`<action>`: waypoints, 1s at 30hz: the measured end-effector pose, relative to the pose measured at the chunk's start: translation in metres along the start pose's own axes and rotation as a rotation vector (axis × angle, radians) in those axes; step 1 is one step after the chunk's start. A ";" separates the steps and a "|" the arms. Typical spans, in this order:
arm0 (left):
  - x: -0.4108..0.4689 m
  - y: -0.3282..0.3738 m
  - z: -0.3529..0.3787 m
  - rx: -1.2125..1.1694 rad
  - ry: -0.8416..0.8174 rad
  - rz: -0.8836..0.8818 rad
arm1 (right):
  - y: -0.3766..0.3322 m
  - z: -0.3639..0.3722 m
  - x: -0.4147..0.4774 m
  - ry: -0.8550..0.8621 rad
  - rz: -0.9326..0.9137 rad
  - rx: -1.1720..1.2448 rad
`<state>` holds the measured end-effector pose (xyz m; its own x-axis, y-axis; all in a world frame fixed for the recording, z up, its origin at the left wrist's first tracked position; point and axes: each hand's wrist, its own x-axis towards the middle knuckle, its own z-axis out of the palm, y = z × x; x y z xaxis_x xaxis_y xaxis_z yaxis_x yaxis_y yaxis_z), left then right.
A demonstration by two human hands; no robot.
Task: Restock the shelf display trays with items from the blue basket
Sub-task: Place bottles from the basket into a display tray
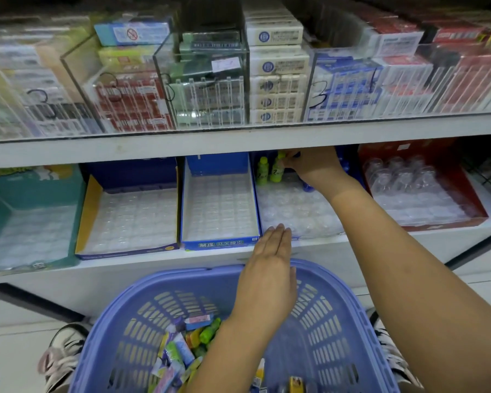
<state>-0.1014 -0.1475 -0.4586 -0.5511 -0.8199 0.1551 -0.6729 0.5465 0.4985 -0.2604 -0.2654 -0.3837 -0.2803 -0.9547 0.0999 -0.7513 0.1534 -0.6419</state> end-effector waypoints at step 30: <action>0.000 0.000 0.001 -0.014 -0.029 -0.007 | 0.004 0.008 0.013 -0.130 -0.047 -0.150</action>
<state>-0.1024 -0.1475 -0.4594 -0.5607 -0.8182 0.1269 -0.6699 0.5383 0.5113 -0.2622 -0.2794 -0.3914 -0.1704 -0.9851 0.0217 -0.8451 0.1348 -0.5173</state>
